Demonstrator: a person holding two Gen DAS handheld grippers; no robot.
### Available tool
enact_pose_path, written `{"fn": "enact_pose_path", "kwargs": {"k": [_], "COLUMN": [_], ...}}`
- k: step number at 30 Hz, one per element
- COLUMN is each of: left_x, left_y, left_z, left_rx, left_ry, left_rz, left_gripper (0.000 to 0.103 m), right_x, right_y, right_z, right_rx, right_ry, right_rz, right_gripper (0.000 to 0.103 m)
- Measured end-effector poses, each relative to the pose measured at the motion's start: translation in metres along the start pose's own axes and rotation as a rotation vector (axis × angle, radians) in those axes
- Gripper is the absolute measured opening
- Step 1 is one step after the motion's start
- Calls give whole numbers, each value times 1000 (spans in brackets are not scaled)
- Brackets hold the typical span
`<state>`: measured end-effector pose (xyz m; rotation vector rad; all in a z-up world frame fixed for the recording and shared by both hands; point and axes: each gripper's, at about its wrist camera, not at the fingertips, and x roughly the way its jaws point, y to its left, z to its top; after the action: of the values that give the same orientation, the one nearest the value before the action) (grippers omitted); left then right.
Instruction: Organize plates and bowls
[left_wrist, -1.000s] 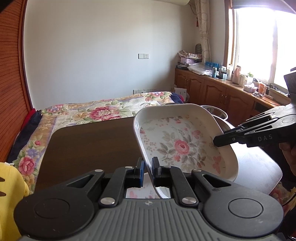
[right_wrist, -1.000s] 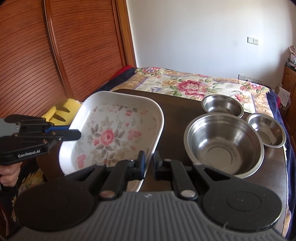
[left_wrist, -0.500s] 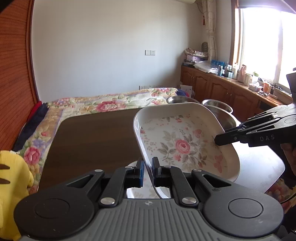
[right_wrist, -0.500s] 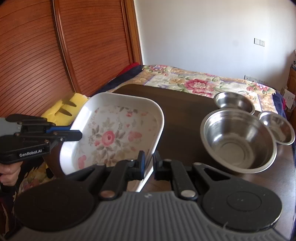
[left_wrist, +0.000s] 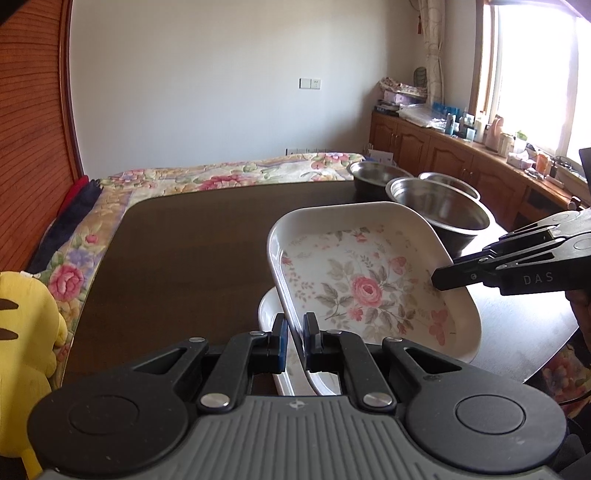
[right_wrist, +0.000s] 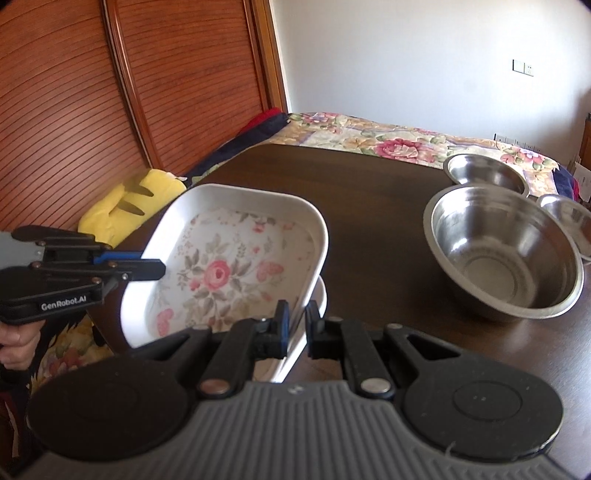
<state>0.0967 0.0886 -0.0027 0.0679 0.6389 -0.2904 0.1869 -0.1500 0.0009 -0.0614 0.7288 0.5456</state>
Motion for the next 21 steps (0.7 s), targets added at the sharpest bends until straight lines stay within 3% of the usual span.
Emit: {"fn": "enact_pose_path", "kwargs": {"k": [13, 21], "left_x": [14, 23], "left_y": [5, 6], "left_z": [-4, -9], "left_rx": [-10, -20], "left_ry": [28, 41], "left_rz": [17, 32], "left_gripper": [9, 9], "right_x": [7, 10], "right_y": [4, 20], "right_z": [0, -2], "right_rx": [2, -91], "right_ry": [8, -11], "right_rz": [-8, -73], "right_gripper": [11, 13]}}
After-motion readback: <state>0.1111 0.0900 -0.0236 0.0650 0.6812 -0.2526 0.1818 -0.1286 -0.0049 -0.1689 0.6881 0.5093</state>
